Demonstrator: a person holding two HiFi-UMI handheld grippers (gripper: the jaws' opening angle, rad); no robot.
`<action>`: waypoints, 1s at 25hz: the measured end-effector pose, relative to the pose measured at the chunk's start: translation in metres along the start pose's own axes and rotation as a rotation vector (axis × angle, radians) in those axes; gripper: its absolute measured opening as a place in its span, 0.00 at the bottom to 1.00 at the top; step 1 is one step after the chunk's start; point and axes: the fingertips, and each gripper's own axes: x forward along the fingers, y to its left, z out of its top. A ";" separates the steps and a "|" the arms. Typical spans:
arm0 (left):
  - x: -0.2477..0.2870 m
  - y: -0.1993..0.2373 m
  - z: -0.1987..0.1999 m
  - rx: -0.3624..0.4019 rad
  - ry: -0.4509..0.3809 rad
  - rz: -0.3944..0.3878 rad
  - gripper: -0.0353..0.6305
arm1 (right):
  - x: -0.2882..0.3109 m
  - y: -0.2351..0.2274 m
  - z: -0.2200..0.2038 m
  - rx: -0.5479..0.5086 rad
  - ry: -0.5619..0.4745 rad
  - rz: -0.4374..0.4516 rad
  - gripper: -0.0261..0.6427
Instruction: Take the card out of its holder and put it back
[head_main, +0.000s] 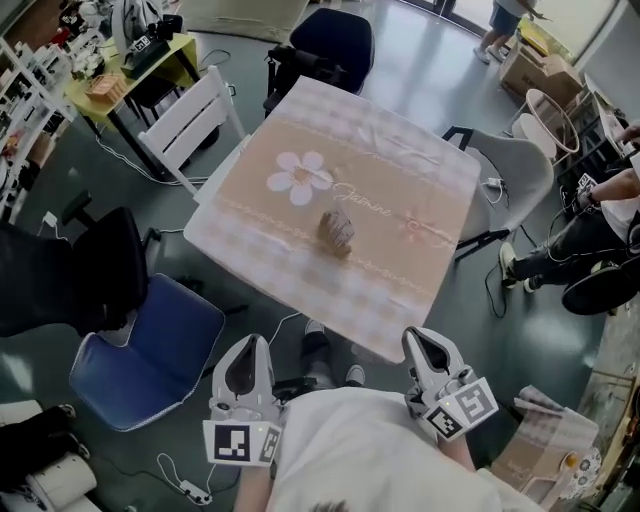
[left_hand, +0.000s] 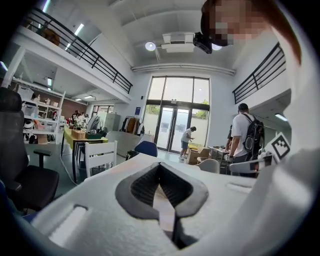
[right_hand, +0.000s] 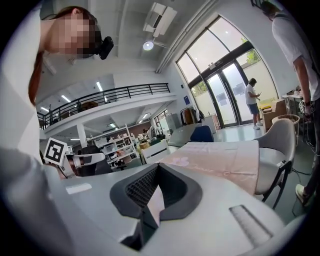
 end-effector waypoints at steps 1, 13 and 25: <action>0.008 0.007 0.005 0.002 -0.003 -0.010 0.05 | 0.007 -0.001 0.004 0.000 -0.002 -0.014 0.03; 0.073 0.059 0.025 0.024 0.006 -0.108 0.05 | 0.069 -0.009 0.011 0.039 -0.033 -0.133 0.03; 0.082 0.027 0.012 -0.011 0.033 -0.218 0.05 | 0.087 -0.012 0.023 0.019 -0.058 -0.153 0.03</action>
